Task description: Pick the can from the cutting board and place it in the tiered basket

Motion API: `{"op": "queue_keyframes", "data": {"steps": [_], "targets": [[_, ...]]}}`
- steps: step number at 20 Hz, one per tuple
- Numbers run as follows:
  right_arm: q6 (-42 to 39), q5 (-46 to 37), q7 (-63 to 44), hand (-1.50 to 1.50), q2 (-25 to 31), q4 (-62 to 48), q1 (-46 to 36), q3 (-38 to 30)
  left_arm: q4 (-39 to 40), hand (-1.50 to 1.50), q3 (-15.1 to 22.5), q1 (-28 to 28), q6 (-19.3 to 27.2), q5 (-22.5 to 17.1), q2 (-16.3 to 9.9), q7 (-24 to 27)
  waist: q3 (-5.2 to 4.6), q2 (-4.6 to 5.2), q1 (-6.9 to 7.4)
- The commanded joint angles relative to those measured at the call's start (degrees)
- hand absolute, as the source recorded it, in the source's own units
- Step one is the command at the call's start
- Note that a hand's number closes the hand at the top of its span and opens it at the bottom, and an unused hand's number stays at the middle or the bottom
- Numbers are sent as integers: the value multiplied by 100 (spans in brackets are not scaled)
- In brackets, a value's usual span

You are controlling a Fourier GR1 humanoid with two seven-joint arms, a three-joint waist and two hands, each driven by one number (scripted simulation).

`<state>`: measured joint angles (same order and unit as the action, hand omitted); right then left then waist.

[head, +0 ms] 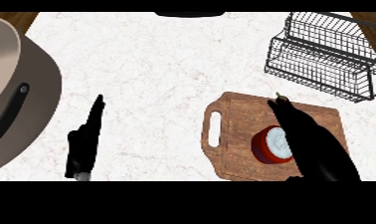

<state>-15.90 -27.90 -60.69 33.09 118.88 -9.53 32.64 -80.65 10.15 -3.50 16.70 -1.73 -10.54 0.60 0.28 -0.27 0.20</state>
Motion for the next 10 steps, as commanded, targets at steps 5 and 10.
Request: {"op": "queue_keyframes", "data": {"steps": [5, 10], "targets": [[-509, 3, -668, -150, -214, -249, 81, 61, 71, 0, -130, 97, -157, -109, -17, -329, -30, 25, -32], [-803, 44, -620, -150, -410, -615, -165, -63, -273, 0, 169, -146, 91, 230, 174, -457, -29, 24, 5]]}}
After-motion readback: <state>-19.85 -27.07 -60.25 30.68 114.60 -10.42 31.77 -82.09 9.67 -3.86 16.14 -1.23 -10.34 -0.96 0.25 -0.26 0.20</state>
